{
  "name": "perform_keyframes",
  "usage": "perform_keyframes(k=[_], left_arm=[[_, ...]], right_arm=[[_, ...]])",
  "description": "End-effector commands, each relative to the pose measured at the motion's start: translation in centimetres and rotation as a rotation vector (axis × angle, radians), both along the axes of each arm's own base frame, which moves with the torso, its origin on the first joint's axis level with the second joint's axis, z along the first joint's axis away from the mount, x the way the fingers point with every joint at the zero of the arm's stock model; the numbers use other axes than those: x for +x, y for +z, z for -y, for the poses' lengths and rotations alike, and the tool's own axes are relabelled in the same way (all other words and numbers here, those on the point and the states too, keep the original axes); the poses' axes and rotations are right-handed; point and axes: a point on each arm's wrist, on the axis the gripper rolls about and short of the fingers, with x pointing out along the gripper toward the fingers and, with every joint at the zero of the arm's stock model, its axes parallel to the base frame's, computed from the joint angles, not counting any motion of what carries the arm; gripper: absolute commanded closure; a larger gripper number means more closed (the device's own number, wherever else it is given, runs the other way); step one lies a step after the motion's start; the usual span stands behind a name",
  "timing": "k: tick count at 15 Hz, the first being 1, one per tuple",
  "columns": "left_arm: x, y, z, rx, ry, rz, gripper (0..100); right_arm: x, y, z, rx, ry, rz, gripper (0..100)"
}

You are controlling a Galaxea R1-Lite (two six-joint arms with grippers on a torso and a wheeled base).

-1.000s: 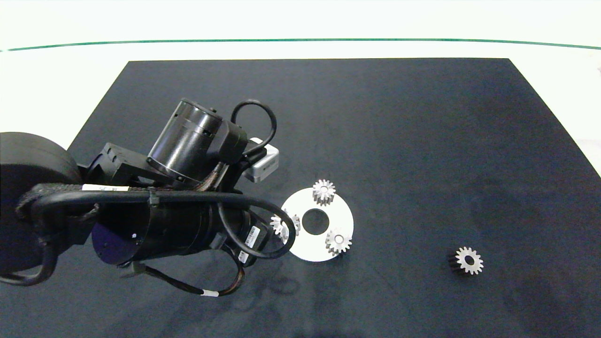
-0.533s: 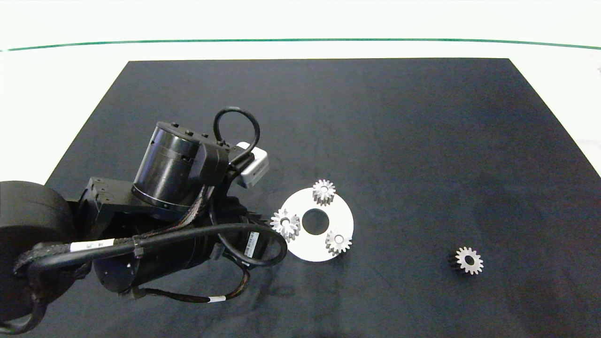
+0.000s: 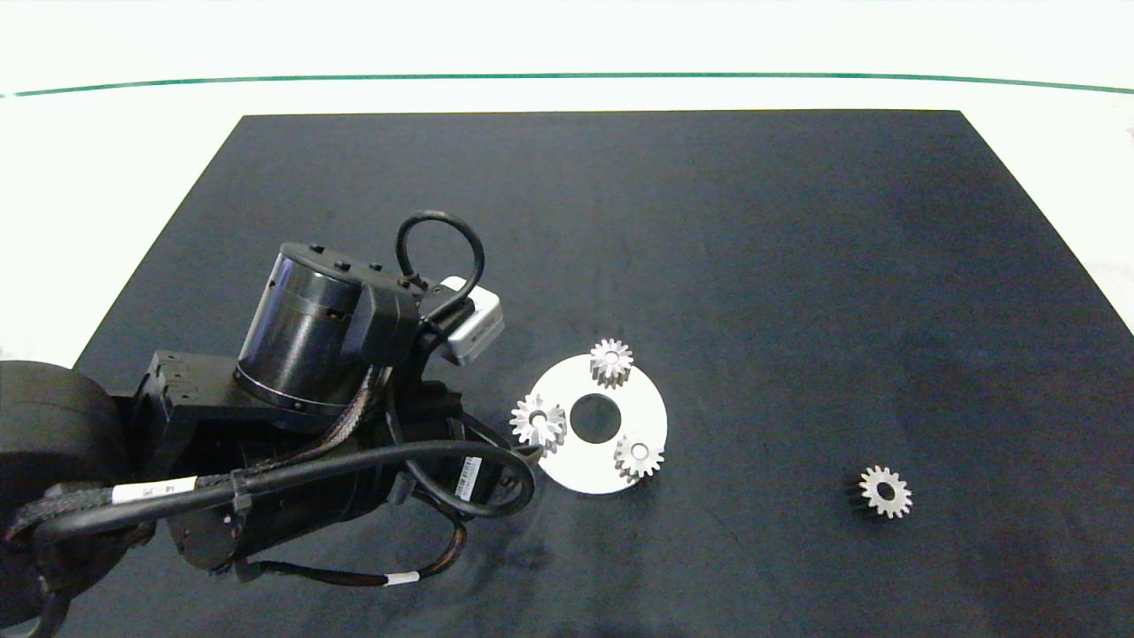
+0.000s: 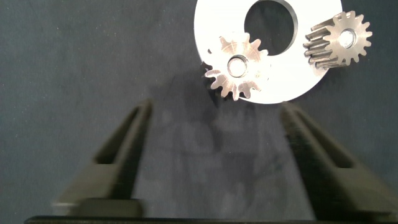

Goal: Remove an incorrectly installed larger gear and replace it with the correct smaller gear

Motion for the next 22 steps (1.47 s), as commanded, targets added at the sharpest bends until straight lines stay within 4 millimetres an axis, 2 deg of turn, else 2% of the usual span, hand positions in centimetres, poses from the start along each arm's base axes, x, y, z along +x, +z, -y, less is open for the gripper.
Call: perform_keyframes(k=[1,7,11,14,22], left_arm=[[0.1,-0.4,0.2,0.005,0.001,-0.004,0],[1.0,-2.7,1.0,-0.052,-0.024,0.066,0],[0.9,-3.0,1.0,-0.046,-0.030,0.059,0],[1.3,-3.8,1.3,0.005,-0.050,0.063,0],[2.3,-4.2,1.9,0.006,-0.060,0.114,0]], right_arm=[[-0.1,0.0,0.0,-0.001,0.000,0.004,0],[-0.1,-0.3,0.0,0.002,0.001,-0.009,0],[0.0,-0.4,0.0,0.000,0.002,-0.013,0],[0.0,-0.4,0.0,0.002,0.001,-0.012,0],[0.0,-0.4,0.0,0.002,0.001,-0.012,0]])
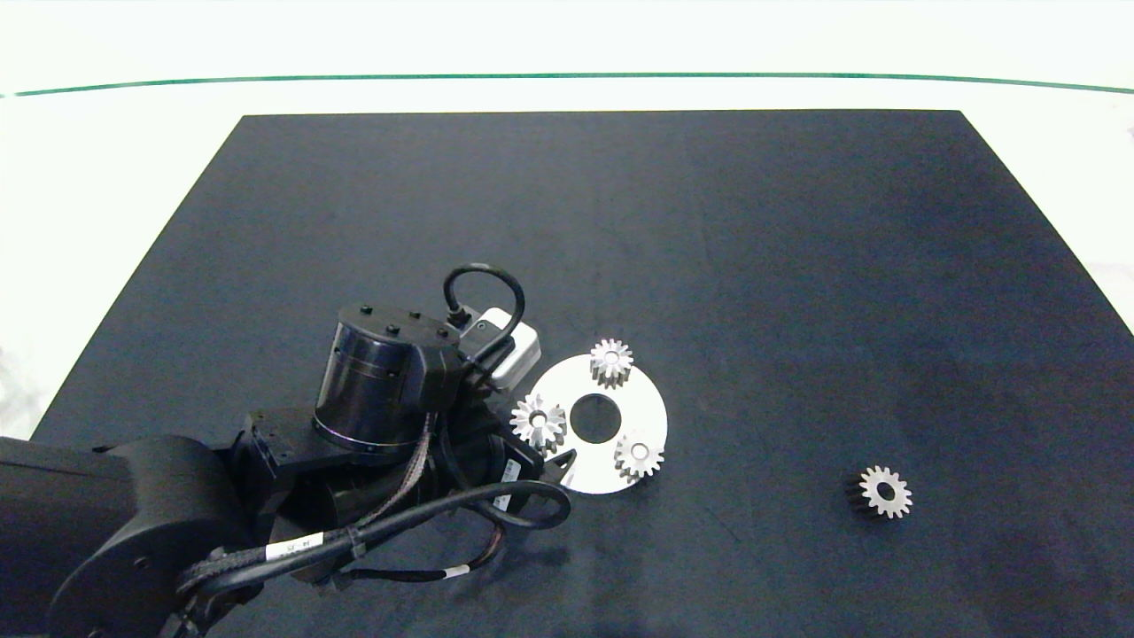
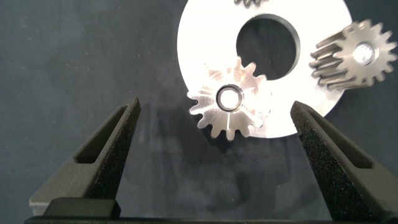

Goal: Remove an incorrectly installed larger gear and replace it with the correct smaller gear

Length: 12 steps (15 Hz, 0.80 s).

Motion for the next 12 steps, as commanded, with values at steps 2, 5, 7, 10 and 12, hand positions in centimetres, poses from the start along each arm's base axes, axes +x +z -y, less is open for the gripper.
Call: perform_keyframes(k=[2,5,7,10,12], left_arm=[[0.43,-0.53,0.35,0.003,0.002,0.001,0],[0.72,-0.75,0.44,0.016,-0.002,0.012,0],[0.95,-0.86,0.46,0.020,0.000,0.021,0],[1.20,-0.94,0.69,0.018,-0.006,0.040,0],[1.21,-0.92,0.70,0.021,-0.008,0.045,1]], right_arm=[[0.04,-0.01,0.01,-0.001,-0.001,-0.003,0],[0.04,-0.01,0.00,-0.001,0.000,-0.003,0],[0.04,-0.01,0.00,-0.001,0.000,-0.003,0],[0.04,-0.01,0.00,-0.001,0.000,-0.003,0],[0.04,-0.01,0.01,0.004,-0.002,-0.002,0]])
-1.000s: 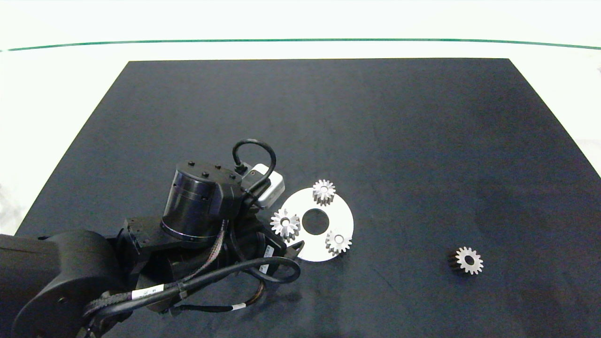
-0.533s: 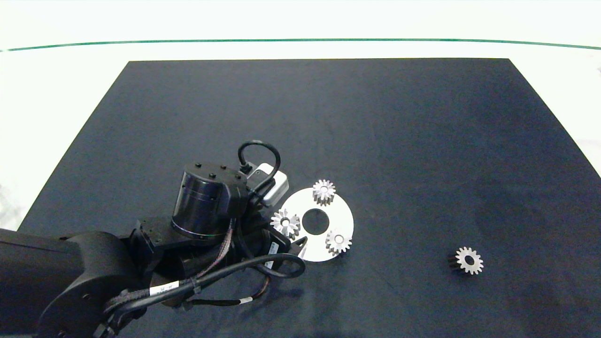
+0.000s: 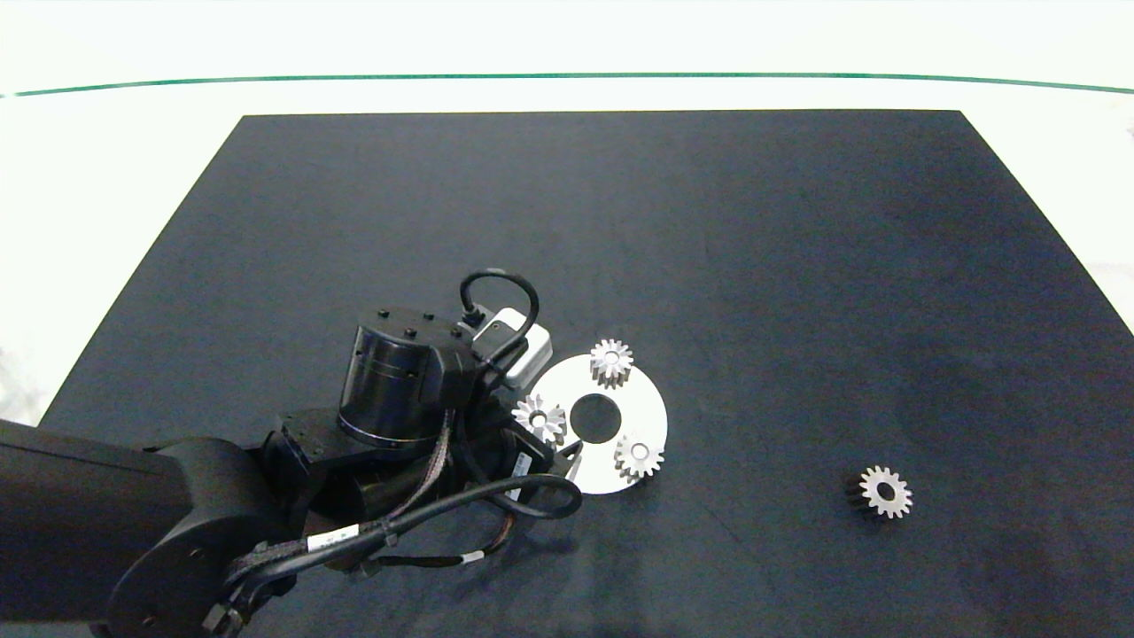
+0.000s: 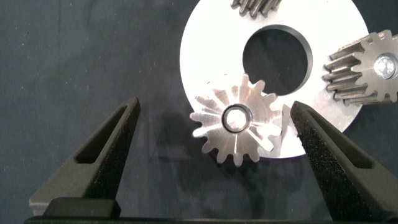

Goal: Remove an incorrectly installed larger gear and replace it with the correct smaller gear

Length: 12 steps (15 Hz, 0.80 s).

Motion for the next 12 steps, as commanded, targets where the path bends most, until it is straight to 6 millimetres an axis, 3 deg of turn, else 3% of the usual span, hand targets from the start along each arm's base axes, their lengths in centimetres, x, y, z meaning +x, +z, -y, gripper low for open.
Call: perform_keyframes(k=[1,12], left_arm=[[0.11,-0.20,0.03,0.010,0.000,0.002,4],[0.14,-0.19,0.00,0.012,-0.001,0.007,26]], right_arm=[[0.04,-0.02,0.00,0.001,-0.001,-0.003,0],[0.04,-0.02,0.00,0.009,-0.003,-0.002,0]])
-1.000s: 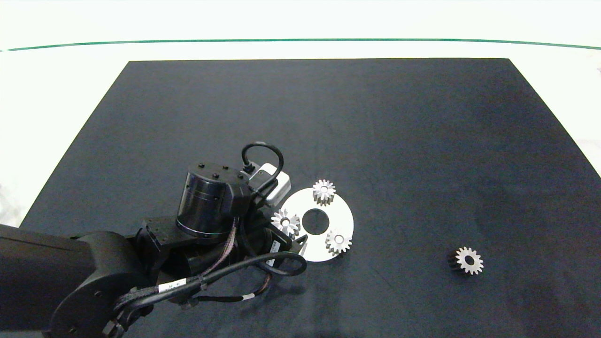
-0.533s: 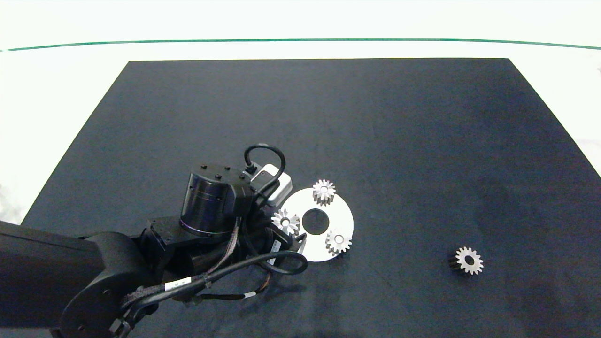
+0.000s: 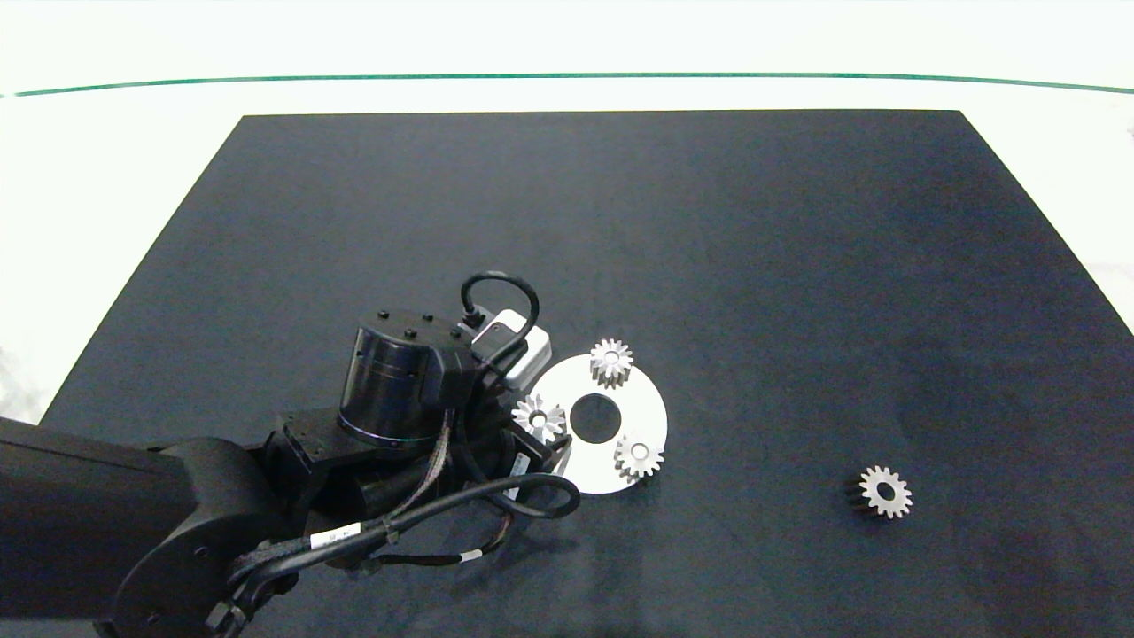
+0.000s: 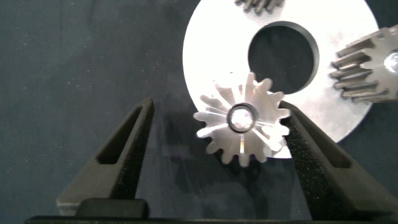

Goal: Remove an incorrectly installed larger gear and replace it with the correct smaller gear

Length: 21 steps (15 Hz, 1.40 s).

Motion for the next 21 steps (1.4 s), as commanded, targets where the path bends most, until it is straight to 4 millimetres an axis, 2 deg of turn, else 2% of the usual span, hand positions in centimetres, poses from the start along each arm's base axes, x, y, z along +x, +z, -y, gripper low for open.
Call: perform_keyframes(k=[1,21], left_arm=[[-0.05,-0.08,0.09,0.001,-0.002,0.000,28],[-0.05,-0.89,0.09,0.011,-0.004,-0.012,68]], right_arm=[[0.04,-0.02,0.00,-0.001,0.000,-0.003,0],[0.04,-0.02,0.00,0.001,0.000,-0.003,0]])
